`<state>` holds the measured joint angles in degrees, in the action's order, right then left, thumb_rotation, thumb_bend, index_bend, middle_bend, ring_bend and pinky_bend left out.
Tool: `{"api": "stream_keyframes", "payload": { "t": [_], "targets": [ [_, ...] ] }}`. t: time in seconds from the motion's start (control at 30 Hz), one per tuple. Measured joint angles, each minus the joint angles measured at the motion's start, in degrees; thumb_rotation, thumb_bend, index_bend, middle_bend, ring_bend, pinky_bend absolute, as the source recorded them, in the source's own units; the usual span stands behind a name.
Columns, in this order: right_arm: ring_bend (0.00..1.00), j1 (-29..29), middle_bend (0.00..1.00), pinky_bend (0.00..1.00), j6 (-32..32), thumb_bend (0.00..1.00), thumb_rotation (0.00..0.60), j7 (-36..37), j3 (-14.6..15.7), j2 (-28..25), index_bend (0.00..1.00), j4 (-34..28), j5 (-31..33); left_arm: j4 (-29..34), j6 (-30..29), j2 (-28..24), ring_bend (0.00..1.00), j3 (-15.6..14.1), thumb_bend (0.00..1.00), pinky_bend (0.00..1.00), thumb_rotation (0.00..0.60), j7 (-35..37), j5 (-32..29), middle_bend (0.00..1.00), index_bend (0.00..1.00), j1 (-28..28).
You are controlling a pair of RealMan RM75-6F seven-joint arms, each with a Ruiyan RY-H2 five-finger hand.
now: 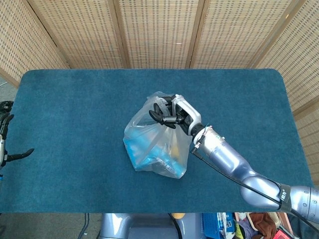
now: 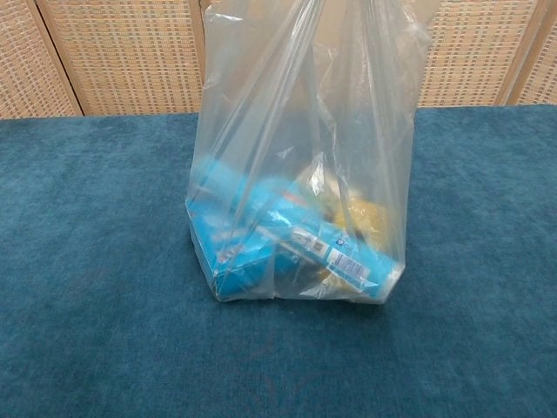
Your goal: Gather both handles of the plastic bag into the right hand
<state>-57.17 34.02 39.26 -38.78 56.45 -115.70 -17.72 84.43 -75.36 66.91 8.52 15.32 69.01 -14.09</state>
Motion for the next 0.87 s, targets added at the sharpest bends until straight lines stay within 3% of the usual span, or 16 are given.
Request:
{"api": "stream_keyframes", "payload": {
  "t": [0.43,0.87],
  "targets": [
    [0.75,-4.8,0.88,0.94,3.6,1.0,0.6,-2.3,-3.4,-7.0,0.8,-3.0,8.3,1.0,1.5,-1.5,0.0,0.0,0.11,0.0,0.6,-3.6,-0.9,0.0,0.0,0.6],
    [0.75,-7.7,0.88,0.94,5.4,1.0,0.6,-3.7,-7.6,-14.3,0.8,-4.7,14.8,3.7,-1.1,-2.3,0.0,1.2,0.12,0.0,0.6,-8.1,-1.7,0.0,0.0,1.7]
  ]
}}
